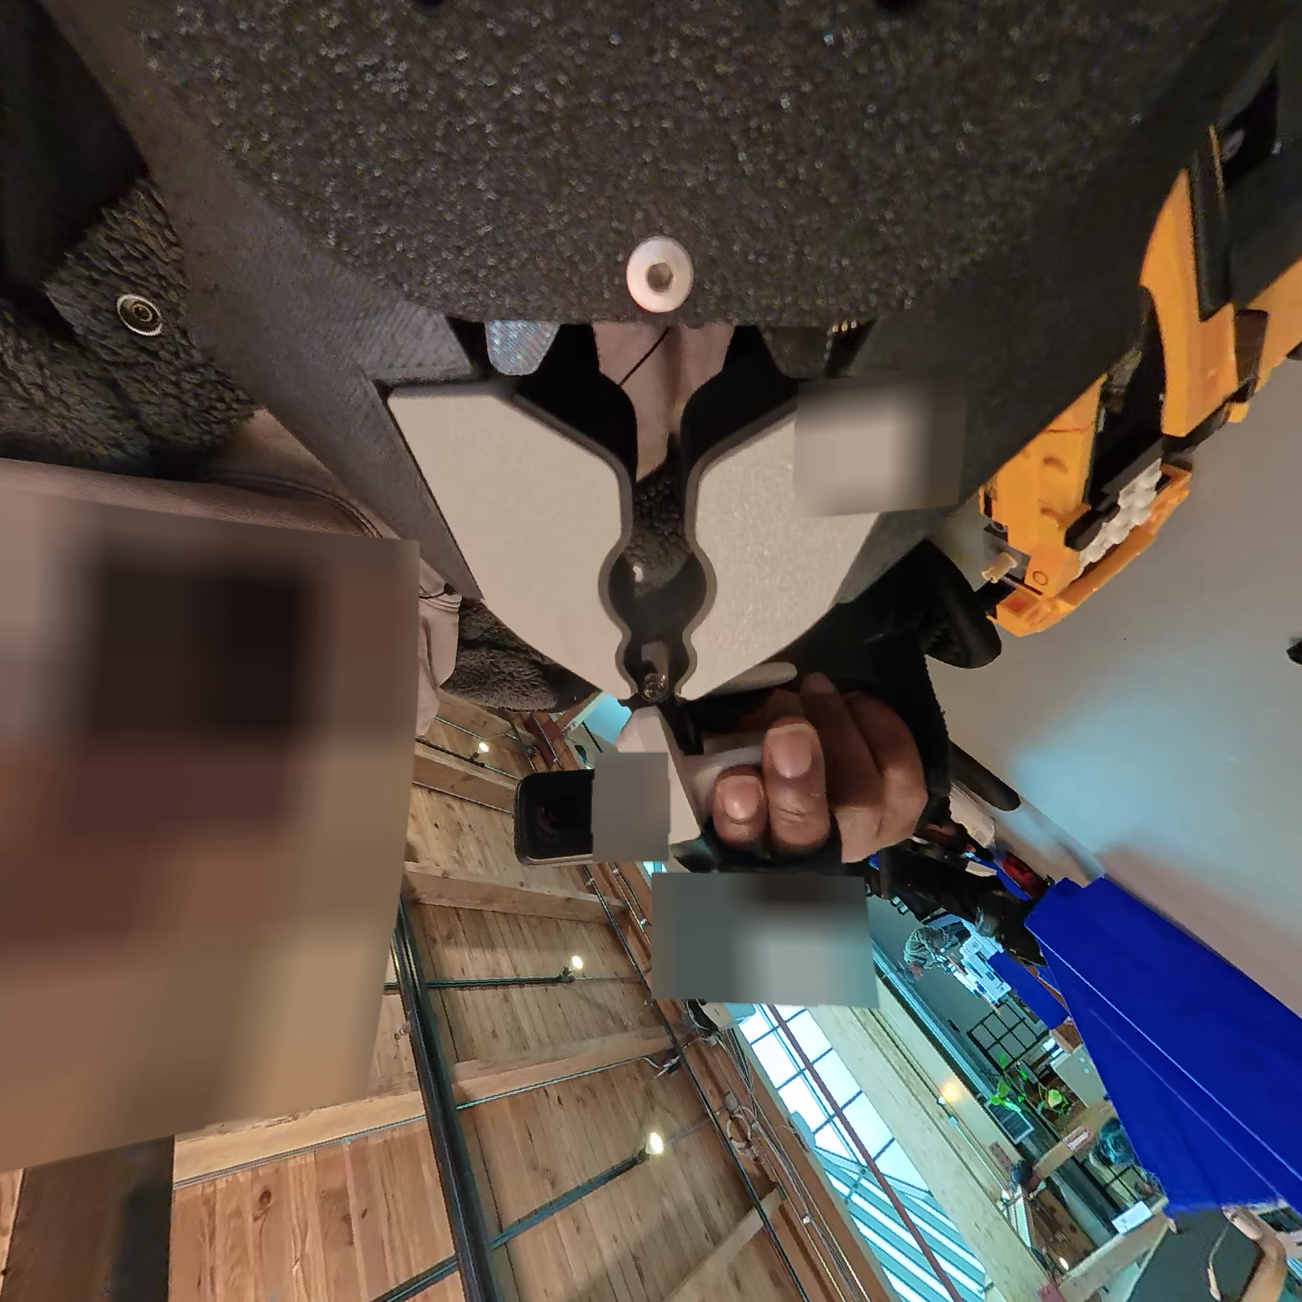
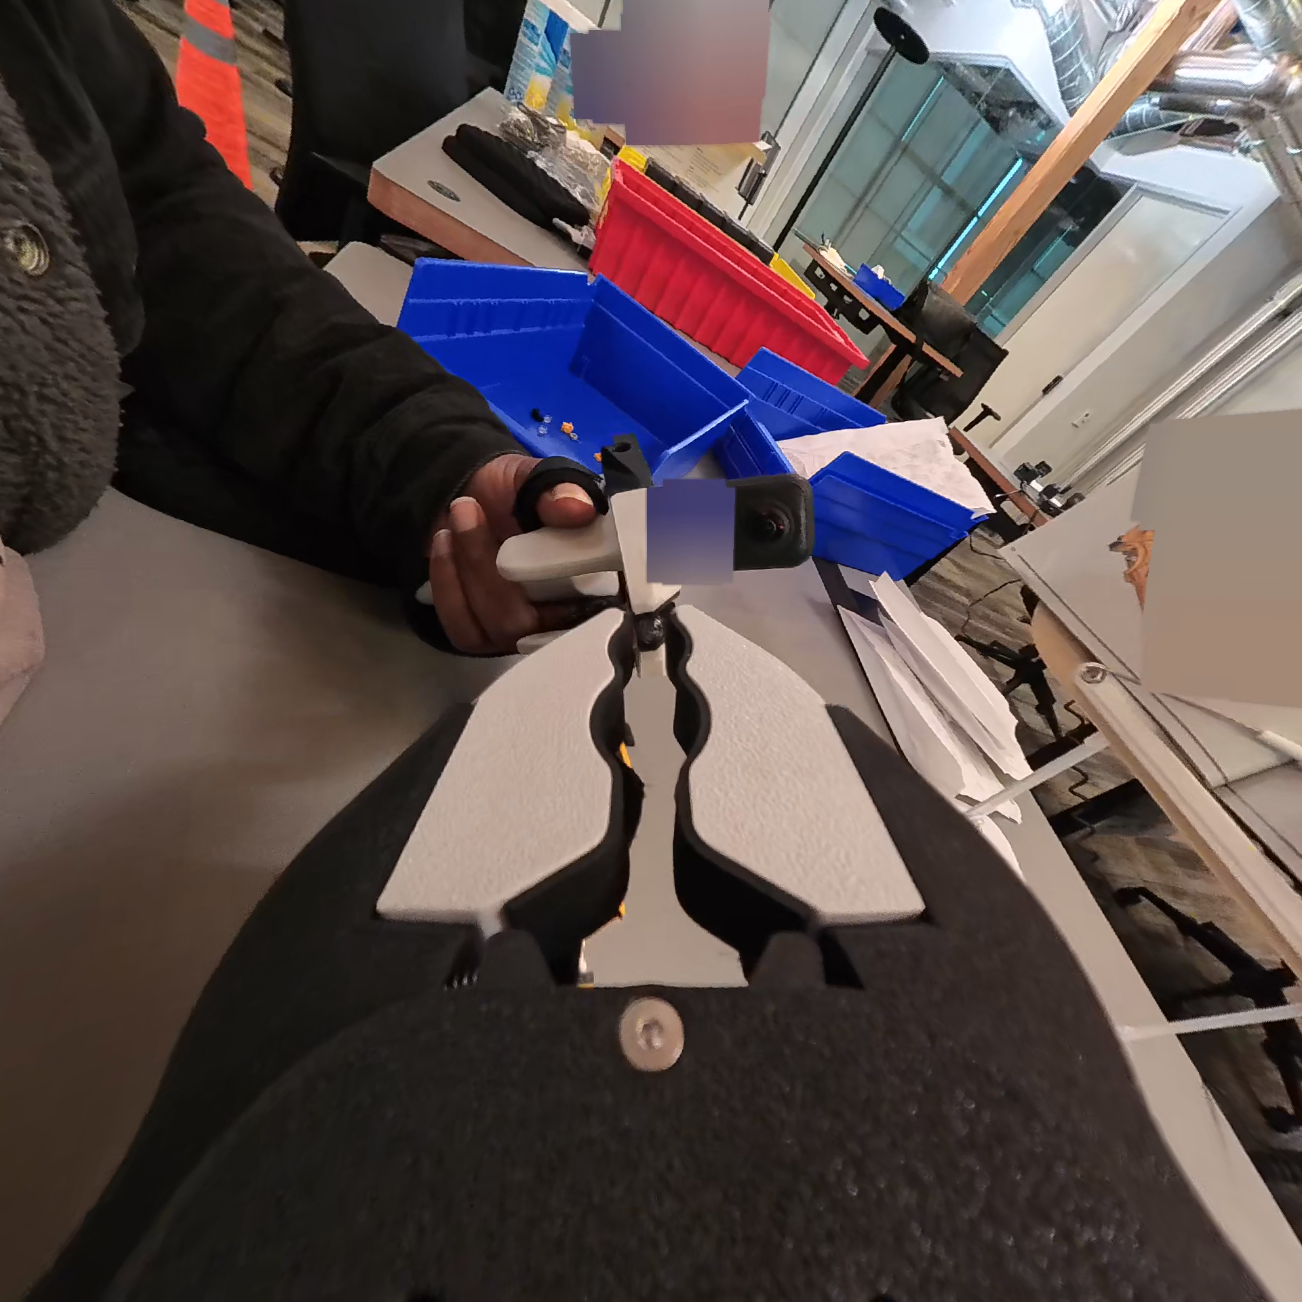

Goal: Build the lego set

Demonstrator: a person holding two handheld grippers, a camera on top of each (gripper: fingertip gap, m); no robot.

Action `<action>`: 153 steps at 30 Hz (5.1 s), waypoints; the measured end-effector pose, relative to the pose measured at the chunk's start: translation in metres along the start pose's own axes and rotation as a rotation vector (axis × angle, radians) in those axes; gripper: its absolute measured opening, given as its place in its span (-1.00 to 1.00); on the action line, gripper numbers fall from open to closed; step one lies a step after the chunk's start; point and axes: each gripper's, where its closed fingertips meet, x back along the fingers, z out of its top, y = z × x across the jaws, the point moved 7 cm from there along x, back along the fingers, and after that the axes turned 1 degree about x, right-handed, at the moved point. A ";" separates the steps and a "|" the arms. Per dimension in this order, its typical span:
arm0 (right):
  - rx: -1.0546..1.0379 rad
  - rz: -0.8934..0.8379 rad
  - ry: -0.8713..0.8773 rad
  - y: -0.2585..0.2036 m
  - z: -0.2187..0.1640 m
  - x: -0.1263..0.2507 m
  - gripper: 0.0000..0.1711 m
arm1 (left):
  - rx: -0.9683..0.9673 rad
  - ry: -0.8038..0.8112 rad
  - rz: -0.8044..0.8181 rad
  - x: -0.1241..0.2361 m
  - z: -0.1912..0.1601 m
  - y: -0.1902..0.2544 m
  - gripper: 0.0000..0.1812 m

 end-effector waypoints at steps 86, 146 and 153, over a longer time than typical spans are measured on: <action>-0.355 0.383 -0.923 -0.003 -0.145 0.080 -0.51 | -0.781 -0.877 1.009 0.057 -0.038 -0.039 -0.49; -0.403 0.110 -0.472 -0.006 -0.116 0.050 -0.70 | -0.666 -0.782 1.250 0.112 -0.031 -0.019 -0.75; -0.381 0.093 -0.500 0.010 -0.122 0.037 -0.70 | -0.684 -0.809 1.262 0.109 -0.035 -0.019 -0.78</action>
